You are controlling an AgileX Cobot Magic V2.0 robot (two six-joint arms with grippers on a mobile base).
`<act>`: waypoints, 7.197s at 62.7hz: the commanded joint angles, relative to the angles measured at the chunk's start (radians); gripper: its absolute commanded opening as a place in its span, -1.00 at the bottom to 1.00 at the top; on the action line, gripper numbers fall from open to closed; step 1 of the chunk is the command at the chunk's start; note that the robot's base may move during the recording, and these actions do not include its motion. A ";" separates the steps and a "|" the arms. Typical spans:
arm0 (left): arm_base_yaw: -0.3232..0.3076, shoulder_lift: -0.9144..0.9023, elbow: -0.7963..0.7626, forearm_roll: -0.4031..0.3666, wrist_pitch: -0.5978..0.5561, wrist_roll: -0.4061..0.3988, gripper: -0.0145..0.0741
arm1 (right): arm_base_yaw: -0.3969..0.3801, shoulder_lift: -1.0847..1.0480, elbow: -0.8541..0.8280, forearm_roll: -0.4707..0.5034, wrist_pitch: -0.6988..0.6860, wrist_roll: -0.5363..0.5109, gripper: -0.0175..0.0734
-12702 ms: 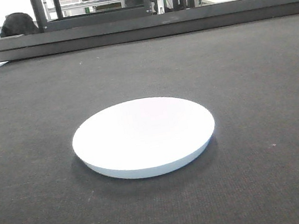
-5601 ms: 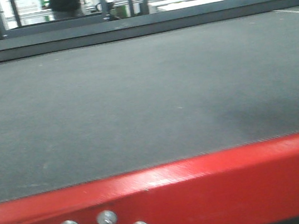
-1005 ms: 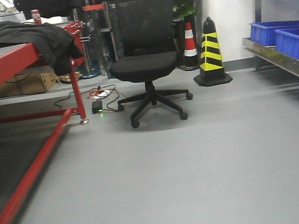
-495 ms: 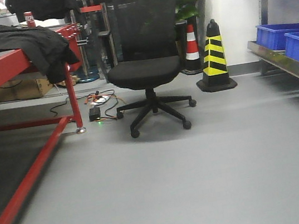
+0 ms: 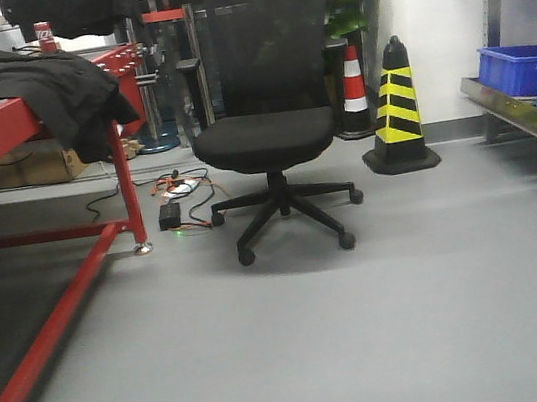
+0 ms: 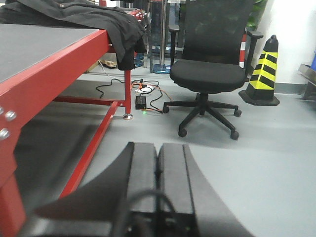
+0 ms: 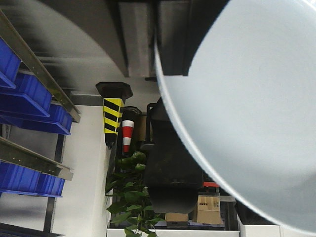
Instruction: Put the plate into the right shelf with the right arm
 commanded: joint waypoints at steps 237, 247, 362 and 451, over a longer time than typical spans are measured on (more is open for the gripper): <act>-0.002 -0.010 0.010 -0.008 -0.090 -0.007 -0.96 | -0.007 0.006 -0.028 -0.005 -0.101 -0.004 -0.49; -0.002 -0.010 0.010 -0.008 -0.090 -0.007 -0.96 | -0.007 0.006 -0.028 -0.005 -0.101 -0.004 -0.49; -0.002 -0.010 0.010 -0.008 -0.090 -0.007 -0.96 | -0.001 0.707 -0.678 -0.005 -0.311 -0.003 -0.49; -0.002 -0.010 0.010 -0.008 -0.090 -0.007 -0.96 | 0.066 0.932 -0.826 -0.003 -0.217 0.009 -0.41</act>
